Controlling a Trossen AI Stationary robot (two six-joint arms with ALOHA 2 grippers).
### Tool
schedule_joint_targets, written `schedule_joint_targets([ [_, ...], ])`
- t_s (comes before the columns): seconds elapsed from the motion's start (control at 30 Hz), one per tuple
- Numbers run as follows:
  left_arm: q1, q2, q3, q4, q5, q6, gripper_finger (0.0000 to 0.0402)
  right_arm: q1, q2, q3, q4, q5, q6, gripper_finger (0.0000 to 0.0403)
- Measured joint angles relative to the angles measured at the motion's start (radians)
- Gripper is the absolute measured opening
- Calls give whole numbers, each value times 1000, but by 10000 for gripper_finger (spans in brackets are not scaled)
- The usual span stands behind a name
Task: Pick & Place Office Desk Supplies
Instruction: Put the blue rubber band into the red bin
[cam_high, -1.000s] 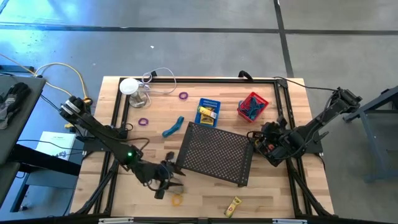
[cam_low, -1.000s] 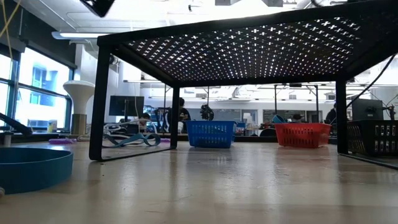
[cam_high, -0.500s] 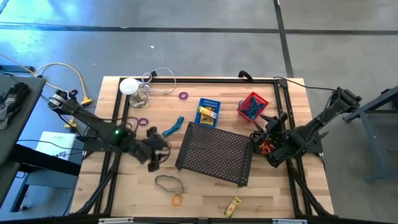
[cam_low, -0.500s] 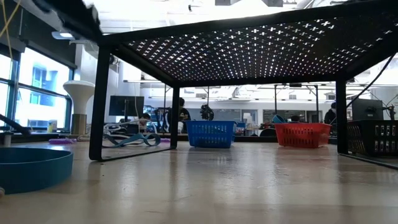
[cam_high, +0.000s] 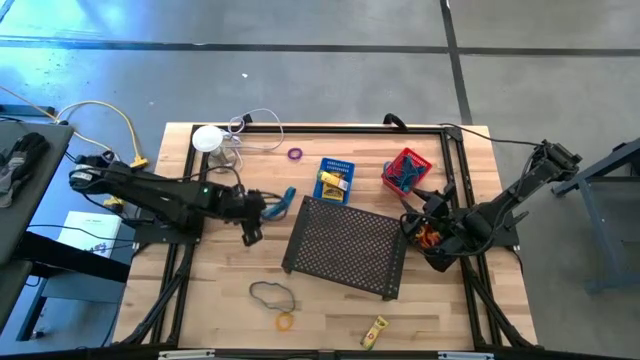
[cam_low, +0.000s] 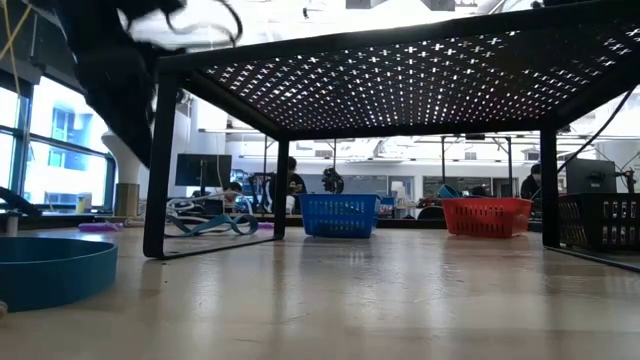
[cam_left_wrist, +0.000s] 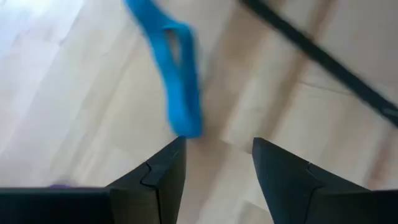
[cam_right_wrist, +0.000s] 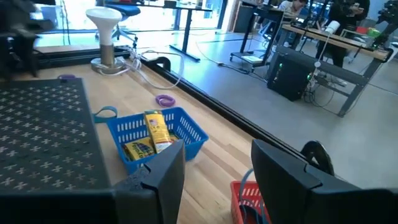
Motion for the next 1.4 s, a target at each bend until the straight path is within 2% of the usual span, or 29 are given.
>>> schedule_joint_targets([
  [0.13,82,0,-79,100,-2,94,177,0,0,0,23,21,-43,173],
  [0.23,103,0,-131,189,2,139,177,0,0,0,25,32,-45,173],
  [0.43,111,0,-193,271,32,230,177,0,0,0,26,7,-45,173],
  [0.73,103,0,-206,343,28,313,177,0,0,0,26,1,-45,173],
  [1.07,104,7,-206,350,18,234,177,0,0,0,46,-28,-45,173],
  [1.4,106,134,-206,393,-2,238,177,0,0,0,64,-28,-79,173],
])
